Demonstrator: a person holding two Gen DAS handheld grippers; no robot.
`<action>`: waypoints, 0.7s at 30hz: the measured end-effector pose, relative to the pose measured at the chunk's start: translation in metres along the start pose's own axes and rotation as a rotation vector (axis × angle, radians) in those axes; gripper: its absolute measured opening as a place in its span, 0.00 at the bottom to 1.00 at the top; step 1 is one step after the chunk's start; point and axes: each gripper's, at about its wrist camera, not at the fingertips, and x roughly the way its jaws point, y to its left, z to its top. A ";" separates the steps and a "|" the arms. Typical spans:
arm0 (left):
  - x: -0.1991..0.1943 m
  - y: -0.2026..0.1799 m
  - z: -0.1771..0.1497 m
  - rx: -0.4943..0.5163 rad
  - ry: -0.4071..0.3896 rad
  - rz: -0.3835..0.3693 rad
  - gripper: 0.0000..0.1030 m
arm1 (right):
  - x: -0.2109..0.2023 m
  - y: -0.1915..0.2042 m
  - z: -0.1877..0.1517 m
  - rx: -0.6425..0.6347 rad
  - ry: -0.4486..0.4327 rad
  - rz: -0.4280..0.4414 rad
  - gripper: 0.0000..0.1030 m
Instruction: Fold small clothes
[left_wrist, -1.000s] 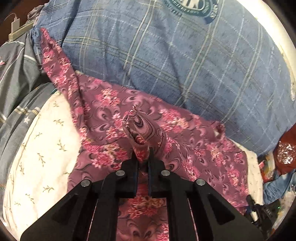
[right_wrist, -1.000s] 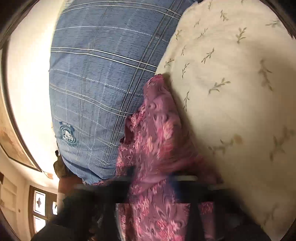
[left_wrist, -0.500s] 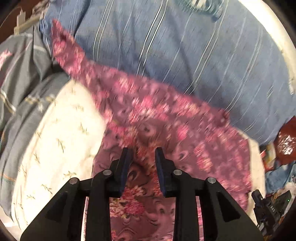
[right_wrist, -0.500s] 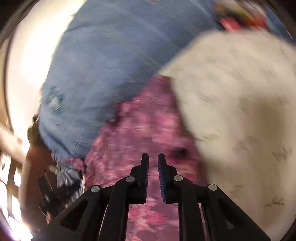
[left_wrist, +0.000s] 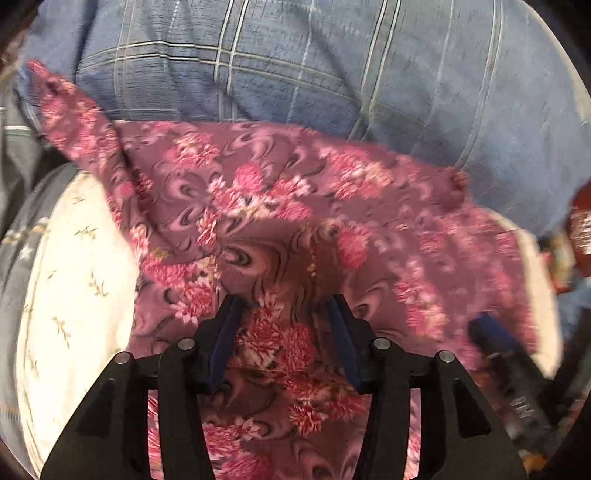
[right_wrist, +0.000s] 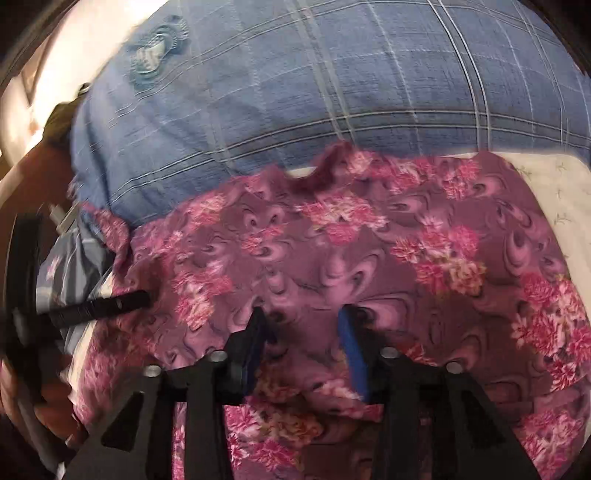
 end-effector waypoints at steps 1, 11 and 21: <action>-0.008 0.011 0.008 -0.016 -0.019 -0.007 0.47 | 0.000 0.002 0.001 -0.008 -0.001 -0.002 0.56; -0.051 0.191 0.169 -0.293 -0.076 0.272 0.58 | 0.005 0.009 0.000 -0.037 -0.010 0.022 0.68; -0.022 0.263 0.215 -0.509 -0.125 0.318 0.58 | -0.002 -0.005 0.001 0.017 -0.029 0.107 0.69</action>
